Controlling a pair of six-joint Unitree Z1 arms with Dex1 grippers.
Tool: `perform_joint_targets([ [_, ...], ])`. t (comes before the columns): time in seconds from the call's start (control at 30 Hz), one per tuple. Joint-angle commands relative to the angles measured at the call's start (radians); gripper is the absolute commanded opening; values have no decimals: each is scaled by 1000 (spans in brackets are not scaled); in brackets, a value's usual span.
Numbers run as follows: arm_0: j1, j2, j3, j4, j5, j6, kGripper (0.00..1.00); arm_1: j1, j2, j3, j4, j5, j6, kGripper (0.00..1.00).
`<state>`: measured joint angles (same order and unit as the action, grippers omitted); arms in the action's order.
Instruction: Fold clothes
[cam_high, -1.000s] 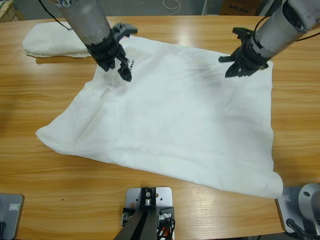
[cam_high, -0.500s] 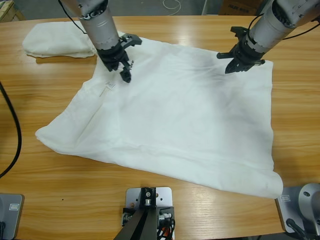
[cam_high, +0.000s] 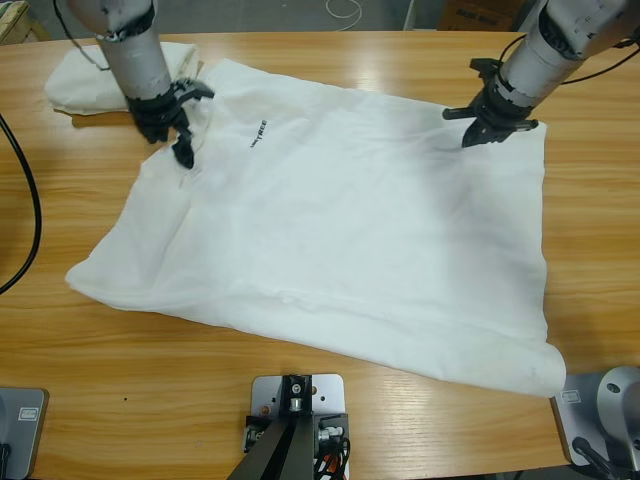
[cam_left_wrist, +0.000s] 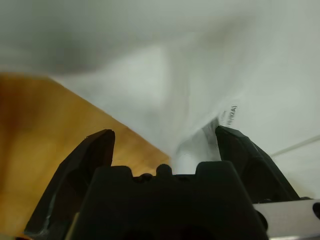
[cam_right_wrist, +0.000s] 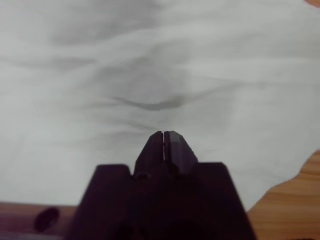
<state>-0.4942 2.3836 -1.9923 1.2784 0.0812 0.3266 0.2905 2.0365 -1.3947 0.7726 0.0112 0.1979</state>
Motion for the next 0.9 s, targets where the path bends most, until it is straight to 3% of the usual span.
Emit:
perform_joint_targets([
  [0.03,10,-6,109,15,5,-40,784,-43,152,-49,53,-24,23,0],
  [0.27,46,-51,183,12,-7,-71,784,-71,277,-251,123,-48,21,0],
  [0.6,60,-116,237,-23,-134,-198,778,-140,457,-685,312,-34,-65,0],
  [0.73,62,-145,219,-39,-133,-261,779,-139,413,-733,314,-15,-128,0],
  [0.9,94,-227,262,-37,-27,-329,779,-139,279,-728,335,-11,-149,0],
])
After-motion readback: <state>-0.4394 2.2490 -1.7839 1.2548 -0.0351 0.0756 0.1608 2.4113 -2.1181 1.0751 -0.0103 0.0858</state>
